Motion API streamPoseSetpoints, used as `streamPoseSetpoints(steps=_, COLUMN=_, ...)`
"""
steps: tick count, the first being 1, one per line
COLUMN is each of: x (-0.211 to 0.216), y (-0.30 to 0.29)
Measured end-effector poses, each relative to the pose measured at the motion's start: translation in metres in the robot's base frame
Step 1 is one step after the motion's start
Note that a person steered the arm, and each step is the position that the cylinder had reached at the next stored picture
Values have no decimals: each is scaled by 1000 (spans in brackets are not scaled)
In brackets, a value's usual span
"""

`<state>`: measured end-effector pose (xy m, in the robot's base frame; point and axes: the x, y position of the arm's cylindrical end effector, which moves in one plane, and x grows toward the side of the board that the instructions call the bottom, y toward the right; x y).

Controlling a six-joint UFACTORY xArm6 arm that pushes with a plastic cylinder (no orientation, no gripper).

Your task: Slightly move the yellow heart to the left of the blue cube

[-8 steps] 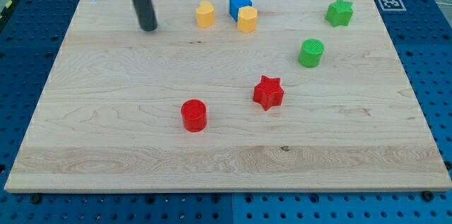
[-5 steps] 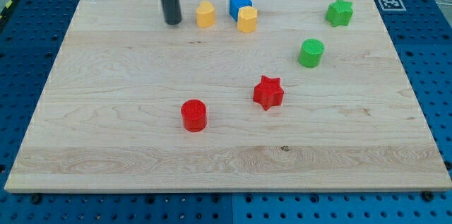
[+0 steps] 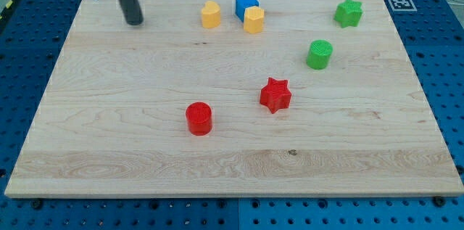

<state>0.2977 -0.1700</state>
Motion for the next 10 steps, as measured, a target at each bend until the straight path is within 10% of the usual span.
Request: streamPoseSetpoints(steps=10, x=-7, y=82)
